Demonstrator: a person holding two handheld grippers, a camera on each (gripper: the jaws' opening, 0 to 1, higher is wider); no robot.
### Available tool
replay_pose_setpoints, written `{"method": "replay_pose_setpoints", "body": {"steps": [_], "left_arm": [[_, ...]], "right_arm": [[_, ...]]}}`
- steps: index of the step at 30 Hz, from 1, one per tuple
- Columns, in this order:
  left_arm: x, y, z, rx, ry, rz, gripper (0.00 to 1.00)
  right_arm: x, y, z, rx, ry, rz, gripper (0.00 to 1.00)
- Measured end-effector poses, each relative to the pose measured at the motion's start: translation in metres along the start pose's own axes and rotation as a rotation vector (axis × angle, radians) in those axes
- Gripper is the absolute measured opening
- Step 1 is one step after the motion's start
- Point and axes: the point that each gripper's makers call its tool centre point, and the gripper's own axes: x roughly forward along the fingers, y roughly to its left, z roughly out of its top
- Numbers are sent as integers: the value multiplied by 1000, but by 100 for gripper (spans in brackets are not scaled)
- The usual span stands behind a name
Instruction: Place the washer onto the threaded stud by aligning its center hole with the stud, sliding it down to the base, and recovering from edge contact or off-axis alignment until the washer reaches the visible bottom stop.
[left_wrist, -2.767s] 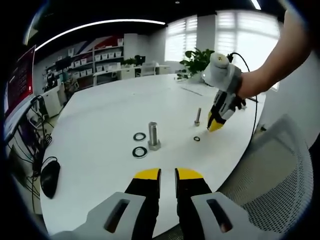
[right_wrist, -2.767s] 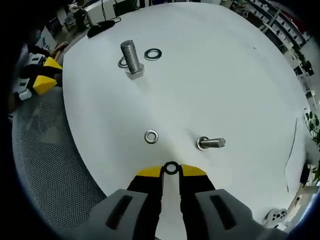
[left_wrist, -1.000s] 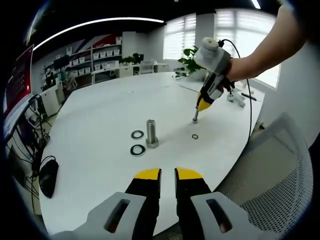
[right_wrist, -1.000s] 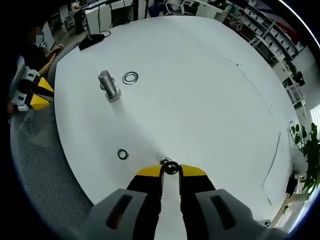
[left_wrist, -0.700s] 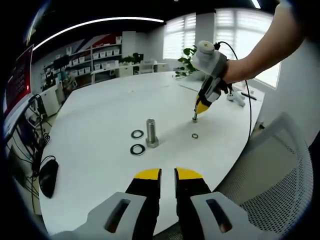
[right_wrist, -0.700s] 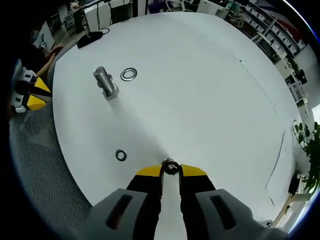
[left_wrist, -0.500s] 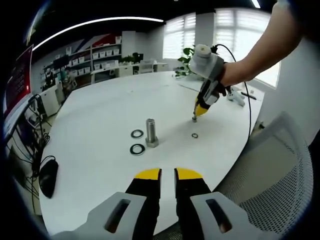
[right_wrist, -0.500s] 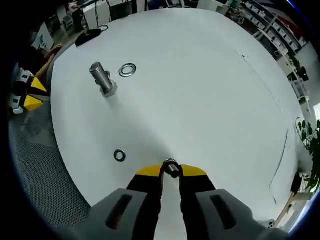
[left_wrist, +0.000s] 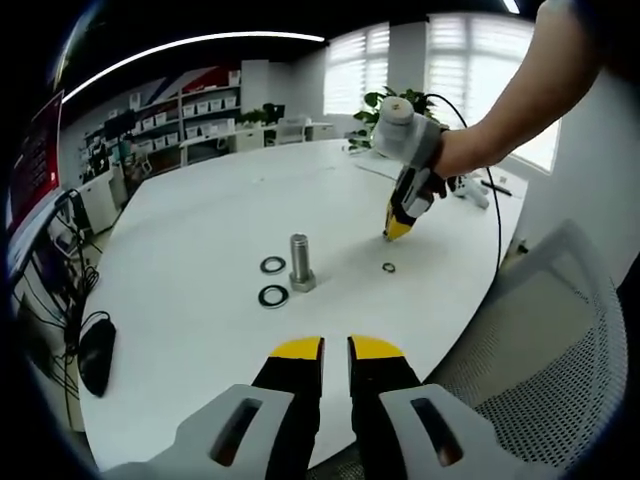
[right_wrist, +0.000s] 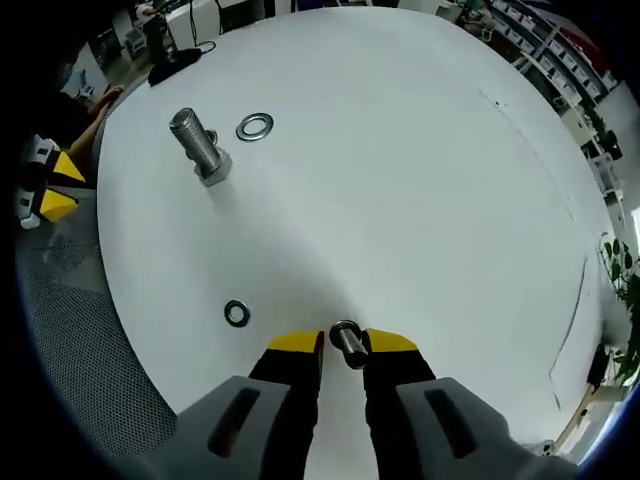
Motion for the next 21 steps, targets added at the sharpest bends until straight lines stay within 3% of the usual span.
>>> {"method": "replay_pose_setpoints", "body": {"steps": [15, 21], "left_arm": [[1, -1, 0, 6, 4, -3, 7], [1, -1, 0, 6, 3, -4, 7]], "right_arm": [[-9, -4, -8, 34, -25, -7, 23], [-9, 5, -29, 37, 1, 2, 24]]}}
